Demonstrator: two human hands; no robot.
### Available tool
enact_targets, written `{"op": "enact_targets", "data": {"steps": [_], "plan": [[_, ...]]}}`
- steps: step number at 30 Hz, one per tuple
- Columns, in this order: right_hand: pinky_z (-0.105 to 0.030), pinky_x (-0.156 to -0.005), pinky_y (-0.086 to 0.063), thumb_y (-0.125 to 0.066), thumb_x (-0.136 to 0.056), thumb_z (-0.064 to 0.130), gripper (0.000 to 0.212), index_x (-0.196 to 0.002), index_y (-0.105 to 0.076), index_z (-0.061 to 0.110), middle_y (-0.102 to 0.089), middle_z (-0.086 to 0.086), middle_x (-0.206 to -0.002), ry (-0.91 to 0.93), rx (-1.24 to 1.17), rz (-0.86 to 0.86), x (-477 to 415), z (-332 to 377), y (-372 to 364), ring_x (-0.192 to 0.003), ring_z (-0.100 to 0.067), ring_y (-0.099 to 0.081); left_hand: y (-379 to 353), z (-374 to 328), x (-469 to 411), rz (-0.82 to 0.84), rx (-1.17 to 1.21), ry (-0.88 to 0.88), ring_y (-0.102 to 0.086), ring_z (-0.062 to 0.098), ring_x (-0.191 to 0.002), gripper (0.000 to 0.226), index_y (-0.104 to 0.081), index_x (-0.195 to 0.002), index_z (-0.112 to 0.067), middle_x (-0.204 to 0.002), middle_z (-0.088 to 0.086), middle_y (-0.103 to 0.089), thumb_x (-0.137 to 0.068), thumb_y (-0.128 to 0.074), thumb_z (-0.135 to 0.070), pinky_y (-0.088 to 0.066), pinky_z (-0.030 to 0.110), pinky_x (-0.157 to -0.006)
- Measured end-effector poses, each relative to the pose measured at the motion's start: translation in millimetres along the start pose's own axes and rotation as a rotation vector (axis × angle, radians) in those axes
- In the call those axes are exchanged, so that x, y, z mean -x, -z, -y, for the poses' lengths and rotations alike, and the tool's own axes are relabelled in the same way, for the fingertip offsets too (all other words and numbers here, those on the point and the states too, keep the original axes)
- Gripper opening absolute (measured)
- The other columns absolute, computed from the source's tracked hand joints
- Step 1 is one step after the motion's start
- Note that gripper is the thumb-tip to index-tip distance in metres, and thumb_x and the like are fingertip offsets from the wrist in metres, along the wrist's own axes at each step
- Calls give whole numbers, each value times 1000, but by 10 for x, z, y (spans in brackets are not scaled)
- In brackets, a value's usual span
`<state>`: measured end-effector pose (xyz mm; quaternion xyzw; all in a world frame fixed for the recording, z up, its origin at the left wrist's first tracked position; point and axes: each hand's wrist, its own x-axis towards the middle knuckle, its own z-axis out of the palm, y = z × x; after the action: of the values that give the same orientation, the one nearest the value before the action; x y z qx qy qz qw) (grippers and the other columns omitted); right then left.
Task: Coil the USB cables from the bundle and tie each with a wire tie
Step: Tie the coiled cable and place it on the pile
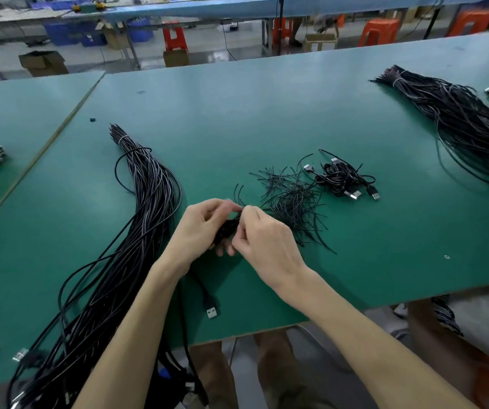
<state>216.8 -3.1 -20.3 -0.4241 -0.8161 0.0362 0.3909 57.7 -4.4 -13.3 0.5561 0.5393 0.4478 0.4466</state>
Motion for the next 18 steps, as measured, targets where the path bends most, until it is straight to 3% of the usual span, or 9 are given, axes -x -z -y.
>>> {"op": "enact_targets", "data": {"steps": [2,4,8,10,13,18], "plan": [[-21,-55,-37,-66,-91,9,23,-75,-51,15,-57,9,-65,-304,-310,106,-58,-3,58,-55,-7,-47,66,-16,9,18,110,37,-69,32,-58,55,-77,-108,-17,-84,15,-75,-106,-40,-58,-47,29,-46],[-17,-52,-34,-65,-90,11,23,-71,-54,16,-52,13,-56,-538,-572,94,-112,-16,114,-50,-4,-41,130,-25,5,19,197,44,-70,31,-63,64,-77,-109,-16,-100,10,-77,-104,-35,-63,-46,27,-49],[-24,-52,-33,-63,-92,6,13,-79,-59,8,-49,4,-60,-816,-1089,169,-151,-75,223,-50,-11,-38,116,-16,6,70,109,-159,-67,15,-96,28,-72,-125,-18,-119,-3,-72,-105,-57,-31,-55,32,-74],[-21,-48,-32,-63,-95,6,7,-88,-60,5,-50,2,-62,-849,-1225,219,-140,-93,250,-49,-10,-40,71,-16,11,160,79,-217,-65,15,-106,33,-67,-132,-14,-130,3,-70,-100,-64,-18,-56,31,-86],[-20,-47,-35,-64,-95,7,12,-84,-58,7,-53,1,-61,-827,-1139,229,-113,-83,235,-47,-10,-44,19,-41,0,95,58,-214,-70,13,-101,28,-73,-118,-10,-114,3,-77,-92,-70,-19,-56,28,-84],[-25,-51,-38,-66,-93,13,25,-71,-52,17,-54,8,-56,-568,-660,122,-43,12,129,-49,-10,-43,-21,0,-28,-46,-86,-185,-62,10,-66,8,-79,-87,-30,-75,2,-74,-90,-75,-36,-53,26,-62]]}}
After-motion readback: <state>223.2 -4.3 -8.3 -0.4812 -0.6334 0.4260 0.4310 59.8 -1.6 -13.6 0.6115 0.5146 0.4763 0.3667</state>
